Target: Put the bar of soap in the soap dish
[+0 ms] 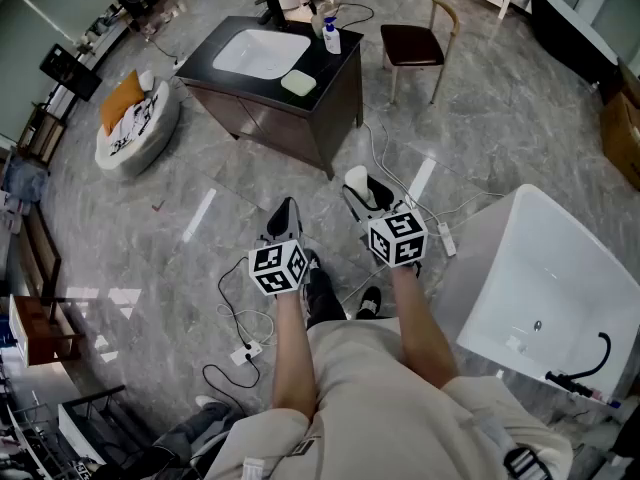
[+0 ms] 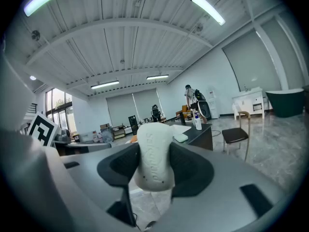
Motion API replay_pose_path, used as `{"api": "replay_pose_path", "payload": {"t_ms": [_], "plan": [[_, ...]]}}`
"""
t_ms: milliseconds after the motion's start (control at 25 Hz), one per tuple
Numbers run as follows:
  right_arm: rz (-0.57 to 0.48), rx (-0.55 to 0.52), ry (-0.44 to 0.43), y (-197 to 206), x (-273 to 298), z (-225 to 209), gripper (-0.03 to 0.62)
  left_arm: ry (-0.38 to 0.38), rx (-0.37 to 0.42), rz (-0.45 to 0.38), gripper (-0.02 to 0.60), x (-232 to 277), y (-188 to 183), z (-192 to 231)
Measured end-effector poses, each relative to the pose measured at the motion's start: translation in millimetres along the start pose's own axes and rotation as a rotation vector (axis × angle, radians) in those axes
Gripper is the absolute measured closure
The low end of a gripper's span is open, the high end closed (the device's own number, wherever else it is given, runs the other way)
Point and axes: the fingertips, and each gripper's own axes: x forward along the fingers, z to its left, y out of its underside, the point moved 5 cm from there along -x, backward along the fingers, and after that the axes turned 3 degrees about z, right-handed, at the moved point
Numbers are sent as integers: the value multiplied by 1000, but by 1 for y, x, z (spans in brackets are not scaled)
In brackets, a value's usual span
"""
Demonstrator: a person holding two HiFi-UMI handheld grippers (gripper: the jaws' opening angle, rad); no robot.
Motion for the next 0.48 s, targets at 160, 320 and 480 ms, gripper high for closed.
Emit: {"api": "replay_pose_path", "payload": {"t_ms": [160, 320, 480], "plan": [[-5, -14, 17, -2, 3, -4, 396, -23, 7, -9, 577, -1, -3, 9], [-23, -3, 28, -11, 8, -11, 398, -22, 31, -1, 577, 5, -6, 12], [-20, -15, 29, -16, 23, -11, 396, -30, 26, -4, 577, 16, -12, 26]]}}
